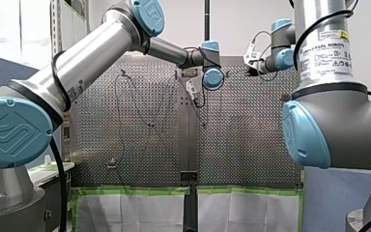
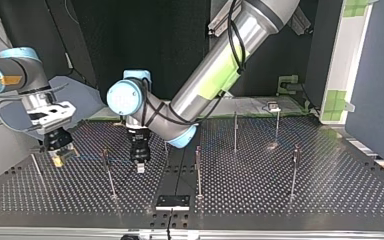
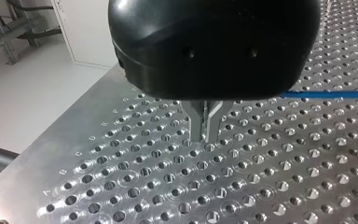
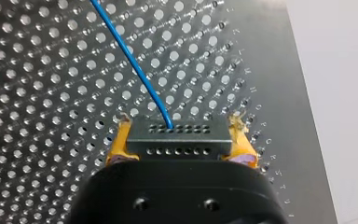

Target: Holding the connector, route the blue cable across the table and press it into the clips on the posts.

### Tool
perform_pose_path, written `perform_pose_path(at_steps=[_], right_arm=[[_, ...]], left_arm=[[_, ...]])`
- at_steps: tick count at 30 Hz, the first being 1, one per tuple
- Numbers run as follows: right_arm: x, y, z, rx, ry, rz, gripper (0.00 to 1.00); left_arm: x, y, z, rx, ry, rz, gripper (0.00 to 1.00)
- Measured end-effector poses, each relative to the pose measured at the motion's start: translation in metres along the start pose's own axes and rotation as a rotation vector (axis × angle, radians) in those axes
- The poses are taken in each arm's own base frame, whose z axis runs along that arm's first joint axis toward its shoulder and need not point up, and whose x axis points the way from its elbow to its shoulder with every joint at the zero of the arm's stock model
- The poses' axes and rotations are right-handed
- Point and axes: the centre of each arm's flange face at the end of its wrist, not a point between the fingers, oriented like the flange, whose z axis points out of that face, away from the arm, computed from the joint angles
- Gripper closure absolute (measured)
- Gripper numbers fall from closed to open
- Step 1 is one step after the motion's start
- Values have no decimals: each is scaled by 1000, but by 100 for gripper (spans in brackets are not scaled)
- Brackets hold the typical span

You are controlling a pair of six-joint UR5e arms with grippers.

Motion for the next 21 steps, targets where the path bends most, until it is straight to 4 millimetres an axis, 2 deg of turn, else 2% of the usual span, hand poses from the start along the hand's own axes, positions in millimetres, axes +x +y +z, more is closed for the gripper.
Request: perform_pose_path(at_steps=[15, 17, 18, 20, 21], right_arm=[[2, 24, 4, -9, 9, -4, 100], [2, 25, 4, -10, 8, -5, 100], [2, 26, 4, -10, 7, -6, 100], [2, 27, 4, -12, 8, -8, 100], [2, 27, 4, -13, 7, -10, 100]], left_arm=[[0, 4, 5, 21, 8, 6, 93], [0, 5, 6, 21, 9, 7, 77], [0, 5, 6, 22, 11, 8, 77], [2, 5, 5, 27, 20, 12, 50], [2, 6, 5, 30, 24, 14, 50]])
